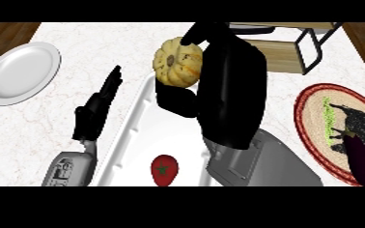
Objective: Pick the squash from the placemat and place it in the tiered shelf
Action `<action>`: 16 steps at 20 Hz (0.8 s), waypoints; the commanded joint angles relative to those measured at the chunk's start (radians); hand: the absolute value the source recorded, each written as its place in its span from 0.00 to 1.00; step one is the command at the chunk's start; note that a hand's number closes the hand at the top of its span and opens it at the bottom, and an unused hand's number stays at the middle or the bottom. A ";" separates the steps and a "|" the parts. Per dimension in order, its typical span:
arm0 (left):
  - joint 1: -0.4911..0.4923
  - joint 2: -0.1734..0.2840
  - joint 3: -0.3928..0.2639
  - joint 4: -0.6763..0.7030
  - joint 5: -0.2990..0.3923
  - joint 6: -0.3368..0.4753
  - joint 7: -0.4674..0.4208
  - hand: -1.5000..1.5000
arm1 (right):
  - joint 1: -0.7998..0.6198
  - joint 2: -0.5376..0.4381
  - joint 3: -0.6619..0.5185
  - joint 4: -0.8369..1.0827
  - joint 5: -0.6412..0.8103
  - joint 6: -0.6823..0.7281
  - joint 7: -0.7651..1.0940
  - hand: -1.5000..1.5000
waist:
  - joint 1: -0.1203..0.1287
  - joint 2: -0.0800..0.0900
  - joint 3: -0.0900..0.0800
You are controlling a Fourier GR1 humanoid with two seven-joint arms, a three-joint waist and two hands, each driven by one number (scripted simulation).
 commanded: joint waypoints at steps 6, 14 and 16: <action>0.003 0.021 0.023 -0.019 0.015 -0.015 -0.001 0.50 | -0.157 -0.018 -0.205 0.021 0.085 0.189 0.097 1.00 | -0.015 0.000 0.001; 0.026 0.025 0.023 -0.002 0.023 -0.037 -0.029 0.50 | -0.294 -0.043 -0.383 0.176 0.135 0.154 -0.026 1.00 | -0.003 0.005 0.001; 0.025 0.008 0.001 -0.087 0.015 -0.021 0.063 0.50 | -0.319 -0.039 -0.388 0.174 0.176 0.171 -0.012 1.00 | -0.001 0.002 0.001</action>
